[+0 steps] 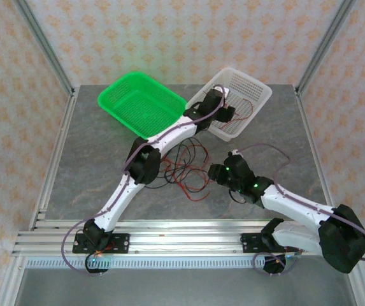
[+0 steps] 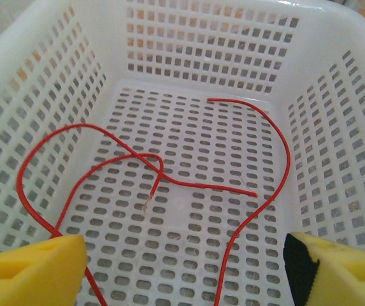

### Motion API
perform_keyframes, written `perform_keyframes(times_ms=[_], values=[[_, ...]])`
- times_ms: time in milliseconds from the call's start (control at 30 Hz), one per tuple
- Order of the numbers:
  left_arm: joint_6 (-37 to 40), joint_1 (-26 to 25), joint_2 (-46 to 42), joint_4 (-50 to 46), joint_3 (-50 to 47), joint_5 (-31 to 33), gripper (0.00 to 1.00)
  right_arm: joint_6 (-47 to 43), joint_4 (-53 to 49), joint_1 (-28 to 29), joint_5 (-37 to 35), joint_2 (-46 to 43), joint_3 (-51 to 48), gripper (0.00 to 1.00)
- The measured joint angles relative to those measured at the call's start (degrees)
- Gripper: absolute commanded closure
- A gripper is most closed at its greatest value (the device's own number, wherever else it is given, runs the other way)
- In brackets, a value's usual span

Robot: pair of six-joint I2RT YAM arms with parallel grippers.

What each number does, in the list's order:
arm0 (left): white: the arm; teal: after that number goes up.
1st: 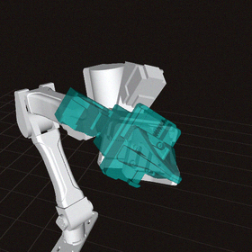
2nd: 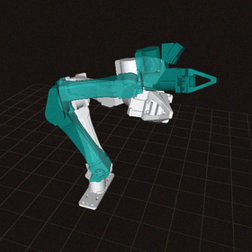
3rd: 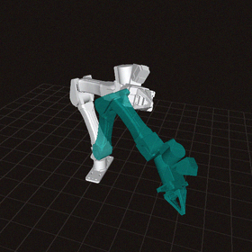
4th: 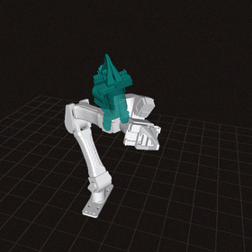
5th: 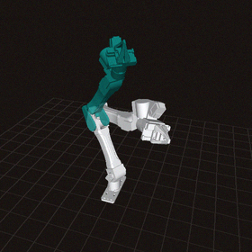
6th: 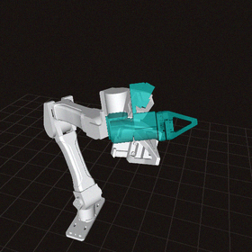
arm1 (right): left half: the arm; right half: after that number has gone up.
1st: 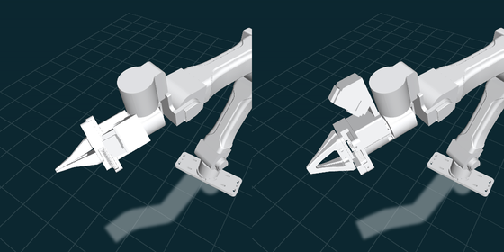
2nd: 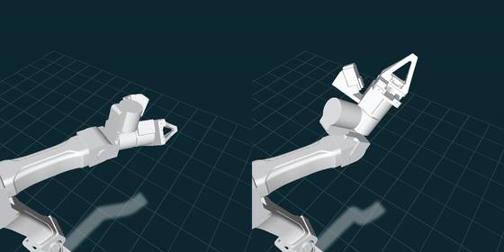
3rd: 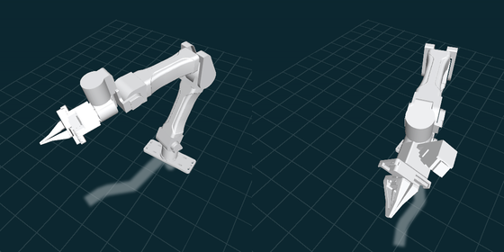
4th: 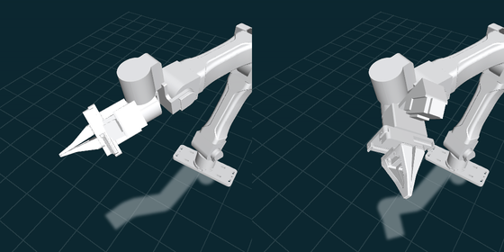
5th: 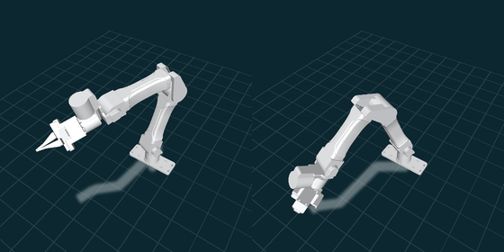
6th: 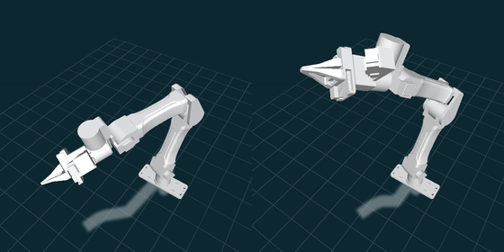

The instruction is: Untangle the cables

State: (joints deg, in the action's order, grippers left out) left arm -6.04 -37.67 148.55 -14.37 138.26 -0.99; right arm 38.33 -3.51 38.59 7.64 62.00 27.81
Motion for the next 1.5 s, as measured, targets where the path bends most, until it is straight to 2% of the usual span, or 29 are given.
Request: perform_keyframes(times_ms=[133, 367, 567, 767, 1200, 1500], values=[[2.08, -0.68, -2.73, -2.01, 0.15, 1.99, 0.01, 0.02, -0.81, 0.0, 0.02, 0.59, 0.76, 0.49], [5.73, -0.96, -11.58, -6.05, 1.79, 7.02, 0.01, 0.26, -2.21, 1.25, 0.09, 4.79, 3.13, 0.49], [6.6, -0.98, -18.05, -10.51, 2.34, 9.81, 0.01, -0.11, -2.34, 3.76, 0.02, 12.68, 7.87, 0.52], [6.1, -1.73, -23.08, -15.65, 0.63, 11.58, 0.04, -3.17, -3.5, 3.87, -0.02, 20.15, 13.84, 0.55], [-1.73, -3.13, -54.47, -14.14, -35.1, 13.81, 0.11, -9.03, -4.81, 3.87, -0.85, 34.51, 29.94, 0.6], [-6.99, -3.13, -68.28, -11.47, -54.45, 13.9, 0.12, -12.79, -8.2, 3.87, -5.11, 47.1, 42.18, 0.63]])
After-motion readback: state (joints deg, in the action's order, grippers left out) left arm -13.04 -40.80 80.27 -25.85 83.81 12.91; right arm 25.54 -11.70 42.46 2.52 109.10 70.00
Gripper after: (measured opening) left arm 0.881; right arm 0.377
